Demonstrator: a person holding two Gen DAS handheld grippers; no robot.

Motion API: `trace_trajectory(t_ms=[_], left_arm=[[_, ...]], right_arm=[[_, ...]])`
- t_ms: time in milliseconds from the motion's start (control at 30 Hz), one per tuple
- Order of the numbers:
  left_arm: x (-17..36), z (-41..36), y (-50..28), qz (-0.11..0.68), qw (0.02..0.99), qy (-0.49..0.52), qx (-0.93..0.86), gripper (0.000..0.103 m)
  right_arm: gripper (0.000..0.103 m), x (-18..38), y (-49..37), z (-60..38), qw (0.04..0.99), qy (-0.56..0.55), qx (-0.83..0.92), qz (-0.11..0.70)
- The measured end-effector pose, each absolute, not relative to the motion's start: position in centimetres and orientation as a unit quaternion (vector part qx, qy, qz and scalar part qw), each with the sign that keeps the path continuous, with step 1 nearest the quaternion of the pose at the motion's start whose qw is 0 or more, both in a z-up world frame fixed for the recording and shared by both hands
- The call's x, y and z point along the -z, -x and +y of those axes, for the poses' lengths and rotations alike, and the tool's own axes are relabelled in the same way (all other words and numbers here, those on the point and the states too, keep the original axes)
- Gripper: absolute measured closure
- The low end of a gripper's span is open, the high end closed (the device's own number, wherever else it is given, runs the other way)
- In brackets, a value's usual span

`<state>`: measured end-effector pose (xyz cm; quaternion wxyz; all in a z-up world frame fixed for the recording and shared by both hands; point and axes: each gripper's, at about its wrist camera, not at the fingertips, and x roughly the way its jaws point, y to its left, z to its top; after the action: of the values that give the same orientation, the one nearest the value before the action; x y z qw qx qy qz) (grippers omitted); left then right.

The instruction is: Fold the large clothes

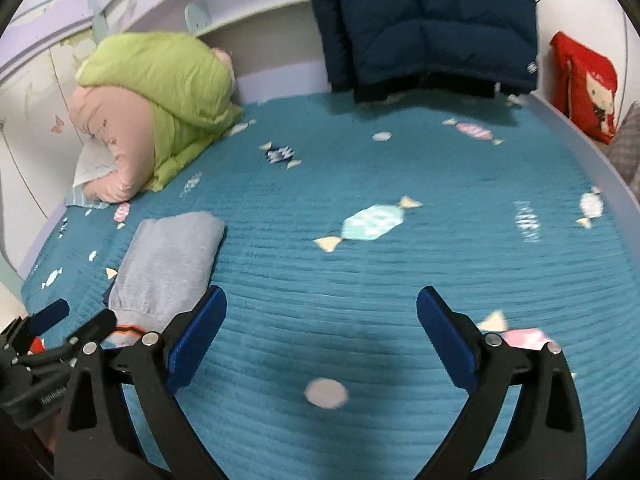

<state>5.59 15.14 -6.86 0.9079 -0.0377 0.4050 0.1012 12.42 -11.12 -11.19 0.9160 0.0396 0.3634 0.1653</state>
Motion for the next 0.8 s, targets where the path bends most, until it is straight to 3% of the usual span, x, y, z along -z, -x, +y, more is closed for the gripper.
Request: trace_trajectory(t_ms=[367, 800], left_arm=[[1.3, 6.0, -1.5, 0.34, 0.934, 0.03, -0.1, 0.005], [0.2, 3.9, -0.2, 0.327, 0.938, 0.045, -0.111, 0.005]], right_arm=[[0.008, 6.6, -7.3, -18.0, 0.95, -0.024, -0.145, 0.275], [0.008, 6.6, -6.7, -19.7, 0.953, -0.014, -0.154, 0.261]])
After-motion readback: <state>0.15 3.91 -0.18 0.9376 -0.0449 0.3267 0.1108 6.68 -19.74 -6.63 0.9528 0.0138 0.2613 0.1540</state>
